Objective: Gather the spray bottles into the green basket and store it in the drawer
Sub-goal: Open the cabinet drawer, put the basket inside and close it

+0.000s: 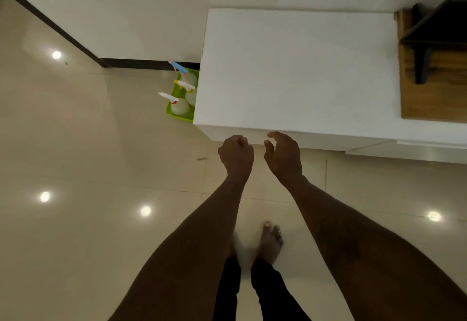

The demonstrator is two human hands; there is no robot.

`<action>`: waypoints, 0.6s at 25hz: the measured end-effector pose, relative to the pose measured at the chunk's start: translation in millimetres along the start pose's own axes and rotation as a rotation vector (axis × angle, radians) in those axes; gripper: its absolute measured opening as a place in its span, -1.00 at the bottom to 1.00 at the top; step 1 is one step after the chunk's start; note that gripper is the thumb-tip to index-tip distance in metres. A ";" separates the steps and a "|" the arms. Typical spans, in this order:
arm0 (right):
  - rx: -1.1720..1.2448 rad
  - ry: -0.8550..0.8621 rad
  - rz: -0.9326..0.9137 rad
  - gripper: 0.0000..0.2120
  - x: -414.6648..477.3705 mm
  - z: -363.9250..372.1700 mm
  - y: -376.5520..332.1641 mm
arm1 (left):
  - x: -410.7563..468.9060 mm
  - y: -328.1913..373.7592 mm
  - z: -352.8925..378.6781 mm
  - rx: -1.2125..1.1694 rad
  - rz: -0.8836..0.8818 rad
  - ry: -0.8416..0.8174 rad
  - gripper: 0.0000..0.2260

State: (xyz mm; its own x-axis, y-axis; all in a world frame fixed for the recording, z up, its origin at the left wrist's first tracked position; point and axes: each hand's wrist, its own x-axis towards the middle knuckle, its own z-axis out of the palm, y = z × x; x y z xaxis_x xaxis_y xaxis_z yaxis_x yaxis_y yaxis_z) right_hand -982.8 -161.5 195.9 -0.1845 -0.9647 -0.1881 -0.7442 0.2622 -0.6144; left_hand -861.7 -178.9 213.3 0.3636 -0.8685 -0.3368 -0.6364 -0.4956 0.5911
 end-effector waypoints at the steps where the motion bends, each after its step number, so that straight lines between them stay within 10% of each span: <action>1: 0.043 0.039 0.062 -0.74 -1.1 7.2 5.1 | 2.0 -1.3 5.6 -0.038 -0.063 0.027 -0.74; 7: 0.486 0.188 0.596 -0.70 20.0 45.9 16.4 | 51.0 -34.6 14.0 -0.320 -0.486 0.161 -0.51; 15: 0.506 0.343 0.545 -0.79 27.6 60.8 0.8 | 91.5 -58.7 7.2 -0.443 -0.341 0.175 -0.23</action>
State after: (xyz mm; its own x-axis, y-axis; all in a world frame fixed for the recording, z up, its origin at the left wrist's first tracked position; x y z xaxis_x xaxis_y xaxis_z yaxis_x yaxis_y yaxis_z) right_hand -949.4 -186.4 143.6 -0.6835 -0.6317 -0.3658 -0.1285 0.5974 -0.7916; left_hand -796.0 -229.4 142.5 0.6292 -0.6279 -0.4580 -0.1321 -0.6672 0.7331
